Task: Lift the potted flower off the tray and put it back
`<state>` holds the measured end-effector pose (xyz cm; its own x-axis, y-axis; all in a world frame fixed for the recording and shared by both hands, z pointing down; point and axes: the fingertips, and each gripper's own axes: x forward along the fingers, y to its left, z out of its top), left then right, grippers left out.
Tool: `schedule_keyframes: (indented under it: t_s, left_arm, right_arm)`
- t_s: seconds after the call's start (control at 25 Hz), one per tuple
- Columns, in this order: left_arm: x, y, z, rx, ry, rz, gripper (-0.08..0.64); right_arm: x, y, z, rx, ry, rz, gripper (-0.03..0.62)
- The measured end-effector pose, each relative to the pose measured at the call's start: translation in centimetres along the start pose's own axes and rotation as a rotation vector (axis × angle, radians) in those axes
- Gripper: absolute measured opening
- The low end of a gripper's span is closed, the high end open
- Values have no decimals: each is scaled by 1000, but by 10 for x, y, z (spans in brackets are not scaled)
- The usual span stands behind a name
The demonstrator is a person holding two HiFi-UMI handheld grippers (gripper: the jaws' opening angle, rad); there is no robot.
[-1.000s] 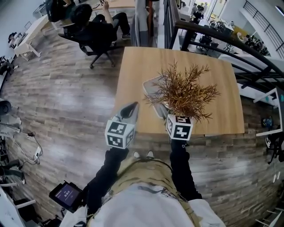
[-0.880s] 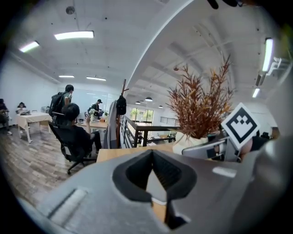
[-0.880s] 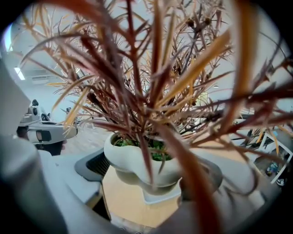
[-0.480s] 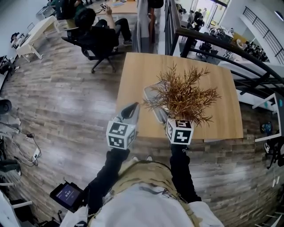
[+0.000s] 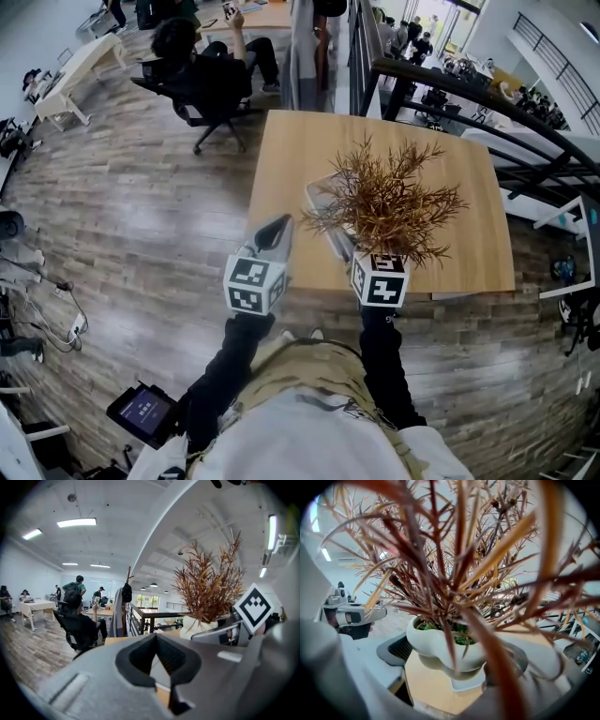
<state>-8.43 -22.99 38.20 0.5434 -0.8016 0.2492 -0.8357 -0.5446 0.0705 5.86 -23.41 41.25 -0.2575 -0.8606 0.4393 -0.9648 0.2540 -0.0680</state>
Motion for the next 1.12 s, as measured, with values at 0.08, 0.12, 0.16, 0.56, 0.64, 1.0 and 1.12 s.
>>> schedule_keyframes:
  t_s: [0.08,0.12,0.16,0.56,0.64,1.0,1.12]
  left_arm:
    - [1,-1,0,-2,1,-2,0]
    - [1,-2,-1,-2,2,-1,0]
    - [1,-2,-1,-1,3,-1,0]
    - [2,3,0,-1,8,5,0]
    - [2,4,0,7,10,10,-1]
    - [4,1,-3,-10,8,-3,0]
    - [5,3,-4,-15,8,-2,0]
  right_arm:
    - [0,-1,0,0,-2,1,480]
    - [0,-1,-1,1,-1,1,480]
    - [0,-1,-1,1,-1,0,480]
    - [3,0,0,1,-3,7,480]
    - [3,-1,-1,3,-1,7,480]
    - [3,0,-1,1,-3,7,480]
    - [5,1,1,-6,-7,12,480]
